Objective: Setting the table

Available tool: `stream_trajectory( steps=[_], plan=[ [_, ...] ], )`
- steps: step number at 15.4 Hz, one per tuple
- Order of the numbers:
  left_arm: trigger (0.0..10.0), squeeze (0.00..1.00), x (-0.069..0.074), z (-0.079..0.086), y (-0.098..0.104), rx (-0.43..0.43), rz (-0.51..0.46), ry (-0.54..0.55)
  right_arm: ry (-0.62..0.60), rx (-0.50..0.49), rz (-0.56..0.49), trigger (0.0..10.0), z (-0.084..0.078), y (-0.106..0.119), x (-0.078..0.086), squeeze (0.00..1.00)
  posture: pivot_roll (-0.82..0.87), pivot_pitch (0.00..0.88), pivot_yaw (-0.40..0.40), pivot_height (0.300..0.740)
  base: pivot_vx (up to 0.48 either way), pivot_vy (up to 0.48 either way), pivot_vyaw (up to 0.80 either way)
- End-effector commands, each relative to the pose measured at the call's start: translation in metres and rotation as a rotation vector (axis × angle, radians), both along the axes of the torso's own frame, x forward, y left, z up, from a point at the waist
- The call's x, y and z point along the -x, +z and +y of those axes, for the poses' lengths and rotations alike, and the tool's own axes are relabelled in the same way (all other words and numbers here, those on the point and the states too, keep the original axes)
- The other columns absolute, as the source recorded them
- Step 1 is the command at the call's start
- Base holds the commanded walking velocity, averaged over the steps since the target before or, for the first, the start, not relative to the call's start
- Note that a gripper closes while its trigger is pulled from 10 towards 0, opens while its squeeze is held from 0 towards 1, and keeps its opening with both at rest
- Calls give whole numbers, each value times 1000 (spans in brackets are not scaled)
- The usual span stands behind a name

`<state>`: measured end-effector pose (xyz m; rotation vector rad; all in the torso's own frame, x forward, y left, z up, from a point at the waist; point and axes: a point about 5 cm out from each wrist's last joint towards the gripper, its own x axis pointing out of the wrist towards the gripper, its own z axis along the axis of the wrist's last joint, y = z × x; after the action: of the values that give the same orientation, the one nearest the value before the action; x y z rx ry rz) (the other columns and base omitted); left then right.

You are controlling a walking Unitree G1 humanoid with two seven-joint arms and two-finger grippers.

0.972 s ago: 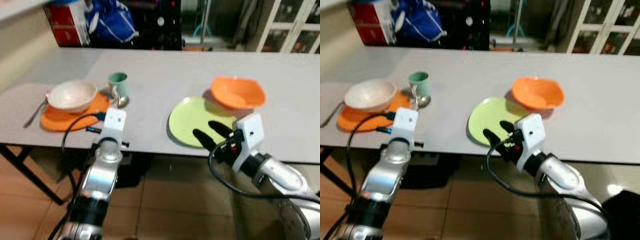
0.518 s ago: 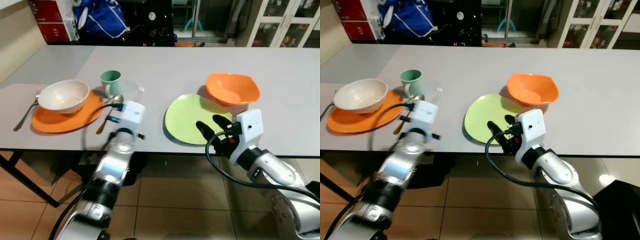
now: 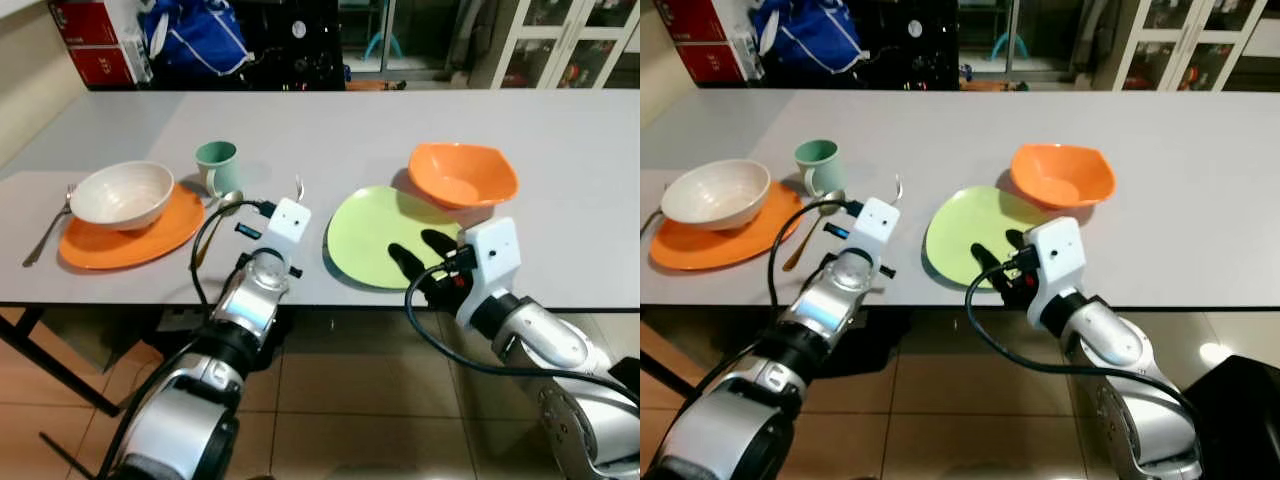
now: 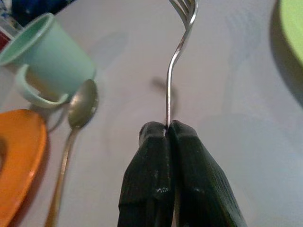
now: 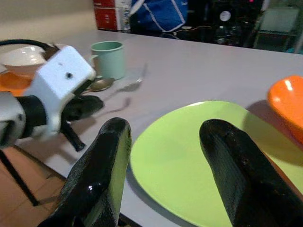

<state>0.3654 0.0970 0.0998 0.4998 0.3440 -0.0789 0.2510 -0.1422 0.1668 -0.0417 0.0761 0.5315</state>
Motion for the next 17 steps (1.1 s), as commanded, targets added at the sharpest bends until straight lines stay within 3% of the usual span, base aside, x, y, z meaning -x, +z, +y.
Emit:
stream_trajectory(
  steps=[1,6,11,17],
  plan=[
    [10000,0,-5,-7,8,17,-24,-5,21,-4,-9,10000,3,4,0,0,-127,0,80,740,0,0,0],
    [10000,0,-9,-20,9,36,-5,-24,24,-3,-8,10000,4,5,0,0,-137,0,92,740,0,0,0],
    [10000,0,-10,-14,4,73,56,46,33,6,2,10000,3,3,2,0,-141,0,99,740,0,0,0],
    [10000,0,-8,-15,-1,102,94,50,45,15,10,10000,2,2,3,0,-141,0,99,740,0,0,0]
  ],
)
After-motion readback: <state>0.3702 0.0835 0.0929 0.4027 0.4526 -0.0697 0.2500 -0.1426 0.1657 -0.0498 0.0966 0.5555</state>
